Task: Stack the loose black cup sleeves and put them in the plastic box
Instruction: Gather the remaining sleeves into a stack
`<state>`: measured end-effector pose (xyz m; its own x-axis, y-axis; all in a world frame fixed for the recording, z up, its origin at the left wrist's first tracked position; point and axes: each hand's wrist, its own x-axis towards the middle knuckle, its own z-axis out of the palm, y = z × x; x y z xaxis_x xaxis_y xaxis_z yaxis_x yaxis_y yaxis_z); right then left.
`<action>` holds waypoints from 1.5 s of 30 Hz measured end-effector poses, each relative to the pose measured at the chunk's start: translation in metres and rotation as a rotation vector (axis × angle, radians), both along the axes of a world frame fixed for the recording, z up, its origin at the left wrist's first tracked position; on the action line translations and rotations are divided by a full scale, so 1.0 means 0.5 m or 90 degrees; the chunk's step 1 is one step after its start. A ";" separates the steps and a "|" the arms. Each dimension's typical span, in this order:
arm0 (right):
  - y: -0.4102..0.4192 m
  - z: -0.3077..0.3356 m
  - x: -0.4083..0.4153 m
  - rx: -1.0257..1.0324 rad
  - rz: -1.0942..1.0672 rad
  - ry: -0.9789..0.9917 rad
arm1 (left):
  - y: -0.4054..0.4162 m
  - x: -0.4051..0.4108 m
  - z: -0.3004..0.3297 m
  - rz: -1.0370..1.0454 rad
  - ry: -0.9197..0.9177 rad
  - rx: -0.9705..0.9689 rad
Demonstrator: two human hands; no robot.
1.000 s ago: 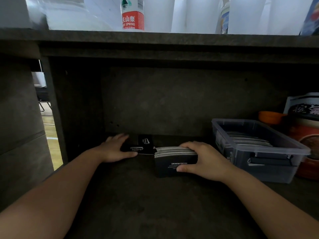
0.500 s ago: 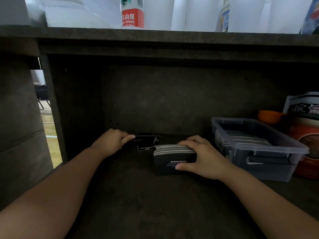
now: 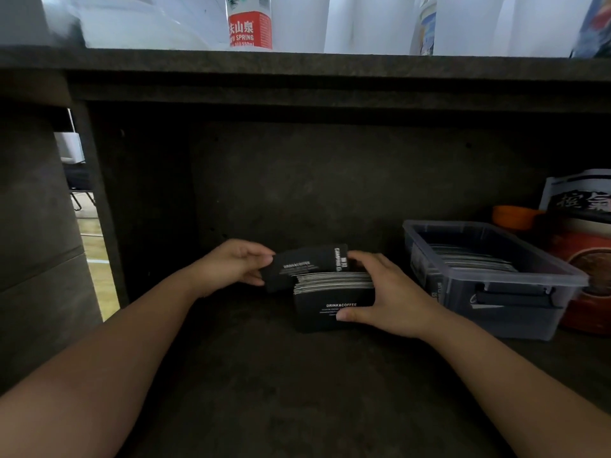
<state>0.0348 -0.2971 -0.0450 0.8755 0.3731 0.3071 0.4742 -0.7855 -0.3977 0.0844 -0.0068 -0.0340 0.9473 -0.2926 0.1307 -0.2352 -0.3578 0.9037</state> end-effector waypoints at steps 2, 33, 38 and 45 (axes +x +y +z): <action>-0.001 0.000 0.000 0.021 -0.002 0.004 | -0.011 -0.009 -0.002 -0.082 0.063 0.017; -0.006 -0.001 0.011 -0.034 0.020 -0.027 | -0.023 0.026 -0.045 0.138 -0.182 0.629; -0.005 -0.001 0.015 -0.036 0.018 -0.028 | -0.014 0.018 -0.038 0.144 -0.158 0.663; -0.006 -0.003 0.015 -0.036 0.021 -0.030 | -0.023 0.029 -0.060 0.338 -0.065 0.520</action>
<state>0.0424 -0.3001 -0.0467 0.8474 0.4193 0.3258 0.5174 -0.7899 -0.3292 0.0990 -0.0183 -0.0640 0.9775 0.1312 0.1654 0.0737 -0.9462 0.3152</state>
